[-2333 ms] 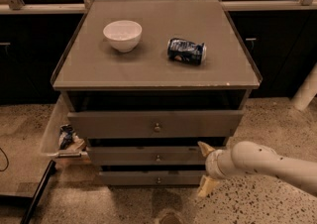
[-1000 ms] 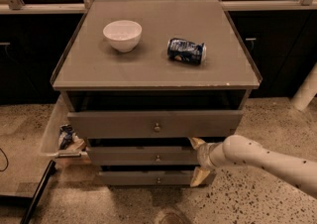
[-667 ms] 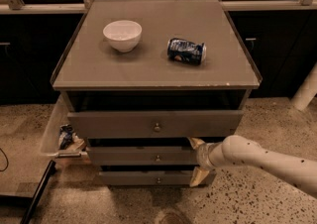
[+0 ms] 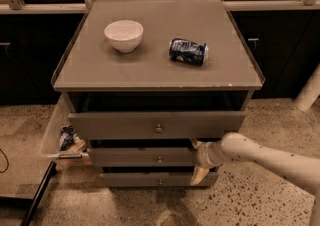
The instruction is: Open middle drawer
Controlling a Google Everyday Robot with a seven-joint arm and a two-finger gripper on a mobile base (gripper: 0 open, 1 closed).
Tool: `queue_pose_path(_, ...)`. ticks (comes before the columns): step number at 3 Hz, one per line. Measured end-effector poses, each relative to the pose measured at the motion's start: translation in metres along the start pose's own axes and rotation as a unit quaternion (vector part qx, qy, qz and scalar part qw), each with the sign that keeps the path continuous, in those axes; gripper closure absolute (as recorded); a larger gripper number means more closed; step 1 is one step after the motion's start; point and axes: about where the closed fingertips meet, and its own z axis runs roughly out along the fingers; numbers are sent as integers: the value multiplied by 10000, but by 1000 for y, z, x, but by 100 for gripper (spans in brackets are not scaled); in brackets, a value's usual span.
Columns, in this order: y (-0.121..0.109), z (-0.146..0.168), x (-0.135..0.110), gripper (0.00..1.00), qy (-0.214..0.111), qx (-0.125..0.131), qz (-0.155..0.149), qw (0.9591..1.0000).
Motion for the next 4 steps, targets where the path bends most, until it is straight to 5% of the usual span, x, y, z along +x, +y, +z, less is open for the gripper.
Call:
queue_pose_path(2, -7, 21, 21, 0, -18, -133, 288, 9995)
queue_pose_path(3, -8, 18, 20, 12, -19, -134, 290, 9995)
queue_pose_path(4, -8, 18, 19, 37, -22, -137, 287, 9995)
